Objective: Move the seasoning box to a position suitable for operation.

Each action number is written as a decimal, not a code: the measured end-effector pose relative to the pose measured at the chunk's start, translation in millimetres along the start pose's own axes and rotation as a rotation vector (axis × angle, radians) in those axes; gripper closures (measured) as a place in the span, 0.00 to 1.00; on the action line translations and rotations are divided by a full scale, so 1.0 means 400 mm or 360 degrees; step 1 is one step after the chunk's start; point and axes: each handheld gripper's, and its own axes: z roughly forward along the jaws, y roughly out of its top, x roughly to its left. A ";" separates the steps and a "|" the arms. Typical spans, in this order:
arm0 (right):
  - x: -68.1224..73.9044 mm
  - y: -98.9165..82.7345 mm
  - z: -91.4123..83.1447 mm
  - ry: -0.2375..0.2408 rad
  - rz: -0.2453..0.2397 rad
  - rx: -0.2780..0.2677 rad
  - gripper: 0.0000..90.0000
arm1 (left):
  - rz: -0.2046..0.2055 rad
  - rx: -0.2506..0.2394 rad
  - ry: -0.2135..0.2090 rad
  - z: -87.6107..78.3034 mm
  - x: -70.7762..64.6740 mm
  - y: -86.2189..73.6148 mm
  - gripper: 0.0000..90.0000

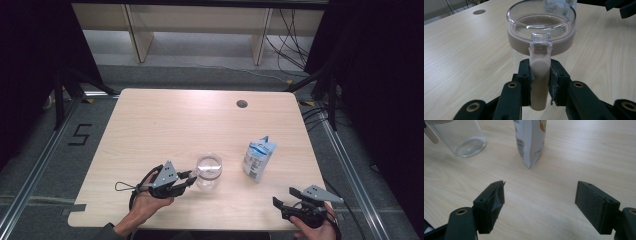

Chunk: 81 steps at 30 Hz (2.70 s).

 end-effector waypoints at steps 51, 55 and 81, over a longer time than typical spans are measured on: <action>0.001 -0.001 0.001 0.0010 0.0019 0.0010 0.28 | 0.0074 -0.0040 -0.0258 0.018 0.000 -0.007 0.81; 0.001 -0.001 0.001 0.0009 0.0022 0.0012 0.28 | 0.0063 -0.0043 -0.0286 0.021 0.002 -0.009 0.81; 0.001 -0.002 0.002 0.0012 0.0009 0.0009 0.28 | 0.0117 -0.0017 -0.0228 0.023 0.021 -0.007 0.80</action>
